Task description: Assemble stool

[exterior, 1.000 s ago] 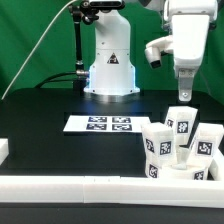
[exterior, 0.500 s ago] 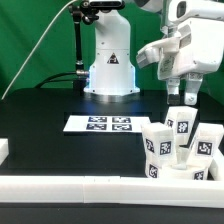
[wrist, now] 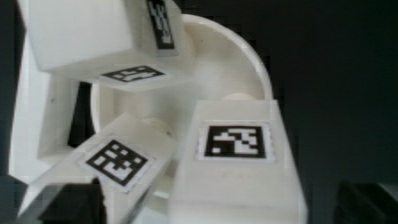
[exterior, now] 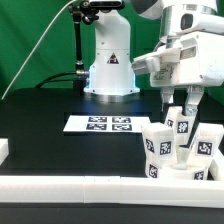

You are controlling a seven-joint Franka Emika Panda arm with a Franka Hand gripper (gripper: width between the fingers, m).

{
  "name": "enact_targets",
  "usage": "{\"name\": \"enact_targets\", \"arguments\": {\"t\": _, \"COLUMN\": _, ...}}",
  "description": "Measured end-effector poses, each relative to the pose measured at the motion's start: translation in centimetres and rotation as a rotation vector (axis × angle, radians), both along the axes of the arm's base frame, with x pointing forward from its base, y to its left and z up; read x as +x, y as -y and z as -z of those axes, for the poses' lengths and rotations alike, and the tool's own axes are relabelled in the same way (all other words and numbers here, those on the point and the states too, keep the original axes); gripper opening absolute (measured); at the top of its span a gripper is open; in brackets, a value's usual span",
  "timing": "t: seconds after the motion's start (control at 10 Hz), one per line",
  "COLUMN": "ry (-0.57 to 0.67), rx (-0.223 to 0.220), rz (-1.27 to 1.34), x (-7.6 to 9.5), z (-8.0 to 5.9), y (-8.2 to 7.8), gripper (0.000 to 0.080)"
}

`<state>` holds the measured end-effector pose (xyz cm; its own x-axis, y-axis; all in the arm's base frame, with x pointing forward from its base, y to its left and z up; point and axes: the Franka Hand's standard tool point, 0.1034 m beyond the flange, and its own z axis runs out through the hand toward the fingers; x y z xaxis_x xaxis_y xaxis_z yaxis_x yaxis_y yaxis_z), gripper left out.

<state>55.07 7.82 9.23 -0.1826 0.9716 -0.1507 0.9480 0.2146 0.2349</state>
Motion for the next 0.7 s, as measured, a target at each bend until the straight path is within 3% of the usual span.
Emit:
{"name": "enact_targets", "arguments": {"t": 0.1, "ry": 0.002, "rx": 0.002, "rz": 0.006, "x": 0.07, "z": -0.05, "y": -0.01, "gripper": 0.062}}
{"name": "enact_targets", "arguments": {"t": 0.3, "ry": 0.003, "rx": 0.002, "rz": 0.007, "x": 0.1, "z": -0.09, "y": -0.01, "gripper": 0.0342}}
{"name": "enact_targets", "arguments": {"t": 0.7, "ry": 0.008, "rx": 0.014, "rz": 0.049, "x": 0.11, "z": -0.1, "y": 0.0, "gripper": 0.0341}}
